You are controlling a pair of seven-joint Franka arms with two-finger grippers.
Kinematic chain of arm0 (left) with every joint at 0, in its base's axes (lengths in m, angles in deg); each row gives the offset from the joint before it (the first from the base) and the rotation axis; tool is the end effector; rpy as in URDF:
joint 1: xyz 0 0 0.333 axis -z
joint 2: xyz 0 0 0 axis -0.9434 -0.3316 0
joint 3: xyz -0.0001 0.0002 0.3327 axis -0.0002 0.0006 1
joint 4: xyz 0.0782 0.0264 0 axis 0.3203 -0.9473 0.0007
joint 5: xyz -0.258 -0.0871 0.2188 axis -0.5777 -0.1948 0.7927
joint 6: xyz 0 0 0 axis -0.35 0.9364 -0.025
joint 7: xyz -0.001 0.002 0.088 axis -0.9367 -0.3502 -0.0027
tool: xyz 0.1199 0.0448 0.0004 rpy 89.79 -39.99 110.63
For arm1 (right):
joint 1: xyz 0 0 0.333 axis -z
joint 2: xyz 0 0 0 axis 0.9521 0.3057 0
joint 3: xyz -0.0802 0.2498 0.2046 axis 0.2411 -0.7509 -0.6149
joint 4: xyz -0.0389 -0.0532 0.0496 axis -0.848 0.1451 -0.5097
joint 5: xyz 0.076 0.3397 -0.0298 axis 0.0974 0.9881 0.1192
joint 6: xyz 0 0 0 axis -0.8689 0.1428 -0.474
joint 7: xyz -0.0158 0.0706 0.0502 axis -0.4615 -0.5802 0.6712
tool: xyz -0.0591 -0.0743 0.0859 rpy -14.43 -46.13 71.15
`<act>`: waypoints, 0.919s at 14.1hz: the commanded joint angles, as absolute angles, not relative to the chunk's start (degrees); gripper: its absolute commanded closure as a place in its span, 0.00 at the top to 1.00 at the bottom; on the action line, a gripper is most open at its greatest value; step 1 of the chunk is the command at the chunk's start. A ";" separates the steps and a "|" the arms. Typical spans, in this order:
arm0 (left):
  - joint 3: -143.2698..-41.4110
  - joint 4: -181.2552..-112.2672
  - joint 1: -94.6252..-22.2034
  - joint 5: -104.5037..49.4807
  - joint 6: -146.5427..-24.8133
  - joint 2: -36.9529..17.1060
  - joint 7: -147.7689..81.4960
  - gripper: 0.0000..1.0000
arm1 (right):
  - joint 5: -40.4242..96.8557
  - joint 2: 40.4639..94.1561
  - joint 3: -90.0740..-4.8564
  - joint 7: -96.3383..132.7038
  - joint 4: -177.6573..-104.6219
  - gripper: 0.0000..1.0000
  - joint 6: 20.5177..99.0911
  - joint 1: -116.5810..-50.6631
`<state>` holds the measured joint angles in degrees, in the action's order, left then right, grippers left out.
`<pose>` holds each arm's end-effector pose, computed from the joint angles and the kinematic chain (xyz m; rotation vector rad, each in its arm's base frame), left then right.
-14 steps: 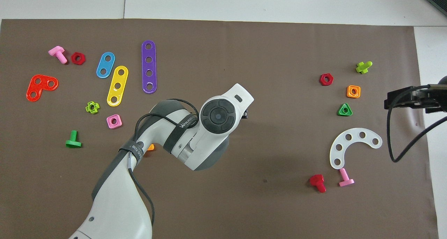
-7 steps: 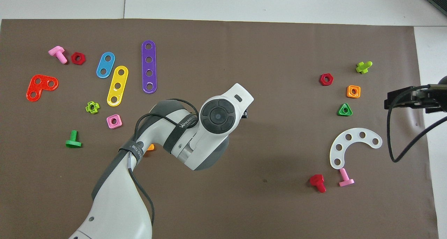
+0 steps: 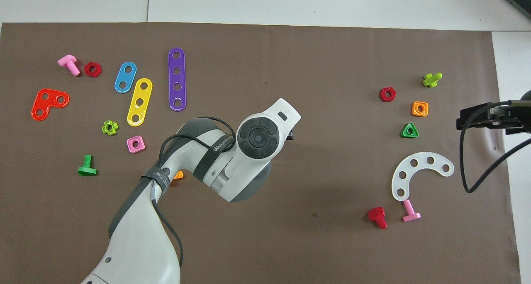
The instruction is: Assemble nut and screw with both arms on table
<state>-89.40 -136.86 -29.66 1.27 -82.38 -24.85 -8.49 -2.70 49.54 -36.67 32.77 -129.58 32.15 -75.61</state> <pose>0.4932 -0.4273 0.3692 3.0410 -0.0859 0.2670 0.4949 -0.0031 0.6271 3.1336 -0.1831 0.0050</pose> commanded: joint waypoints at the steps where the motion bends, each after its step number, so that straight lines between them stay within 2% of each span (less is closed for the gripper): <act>1: -88.17 -138.02 -28.88 3.69 -82.74 -24.30 -6.92 0.00 | -2.46 48.19 -36.40 32.42 -130.90 1.00 31.68 -75.89; 13: -87.99 -139.78 -27.56 3.87 -79.76 -23.33 -4.56 0.00 | -2.46 48.19 -36.40 32.42 -130.90 1.00 31.68 -75.89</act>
